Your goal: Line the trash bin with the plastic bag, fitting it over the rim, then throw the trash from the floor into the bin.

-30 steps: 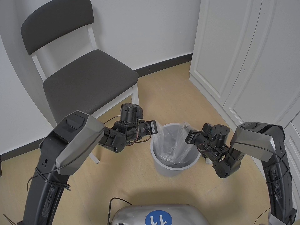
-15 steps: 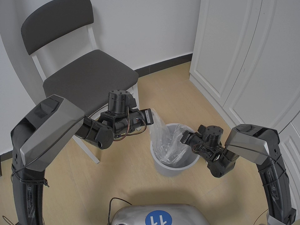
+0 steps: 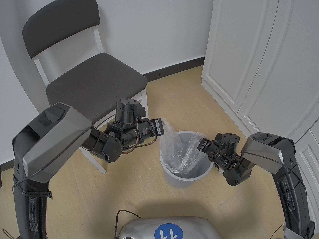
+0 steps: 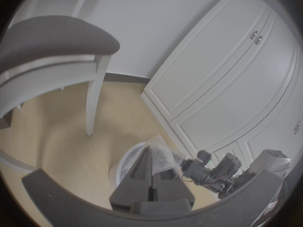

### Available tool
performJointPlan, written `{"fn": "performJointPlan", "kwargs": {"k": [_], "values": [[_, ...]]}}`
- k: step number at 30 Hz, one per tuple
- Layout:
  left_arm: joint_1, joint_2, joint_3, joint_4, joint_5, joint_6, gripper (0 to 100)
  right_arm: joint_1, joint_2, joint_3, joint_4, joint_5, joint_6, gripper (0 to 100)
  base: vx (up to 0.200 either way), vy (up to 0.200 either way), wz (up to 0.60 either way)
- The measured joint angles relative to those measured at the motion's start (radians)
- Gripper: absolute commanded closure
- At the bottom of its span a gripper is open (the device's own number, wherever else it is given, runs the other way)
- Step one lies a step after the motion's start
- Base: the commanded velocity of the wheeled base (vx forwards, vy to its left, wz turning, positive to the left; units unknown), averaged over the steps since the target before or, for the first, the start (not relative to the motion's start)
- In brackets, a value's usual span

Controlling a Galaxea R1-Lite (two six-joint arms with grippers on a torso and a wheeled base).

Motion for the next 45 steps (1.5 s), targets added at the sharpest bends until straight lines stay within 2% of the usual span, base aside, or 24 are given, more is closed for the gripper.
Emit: {"fn": "performJointPlan", "kwargs": {"k": [5, 11, 16, 23, 30, 37, 41, 45], "values": [[-0.004, 0.046, -0.023, -0.002, 0.0, 0.001, 100, -0.052, -0.04, 0.066, -0.019, 0.011, -0.02, 100, 0.0, 0.0, 0.0], [-0.002, 0.084, -0.083, 0.029, 0.0, 0.001, 100, -0.133, -0.1, 0.163, -0.026, 0.085, -0.047, 100, 0.0, 0.0, 0.0], [0.018, 0.103, -0.108, 0.098, 0.006, 0.002, 100, -0.174, -0.13, 0.229, -0.03, 0.093, -0.084, 100, 0.0, 0.0, 0.0], [0.039, 0.084, -0.053, 0.178, 0.052, 0.004, 100, -0.234, -0.137, 0.329, -0.112, 0.094, -0.121, 100, 0.0, 0.0, 0.0], [0.046, 0.036, 0.002, 0.226, 0.097, 0.006, 100, -0.278, -0.129, 0.377, -0.133, 0.095, -0.17, 100, 0.0, 0.0, 0.0], [0.061, 0.006, 0.021, 0.276, 0.1, 0.022, 100, -0.312, -0.113, 0.385, -0.116, 0.096, -0.308, 100, 0.0, 0.0, 0.0], [0.07, -0.014, 0.064, 0.288, 0.101, 0.094, 100, -0.334, -0.099, 0.396, -0.092, 0.095, -0.432, 100, 0.0, 0.0, 0.0], [0.077, -0.04, 0.132, 0.296, 0.1, 0.173, 100, -0.358, -0.092, 0.414, -0.053, 0.095, -0.491, 100, 0.0, 0.0, 0.0]]}}
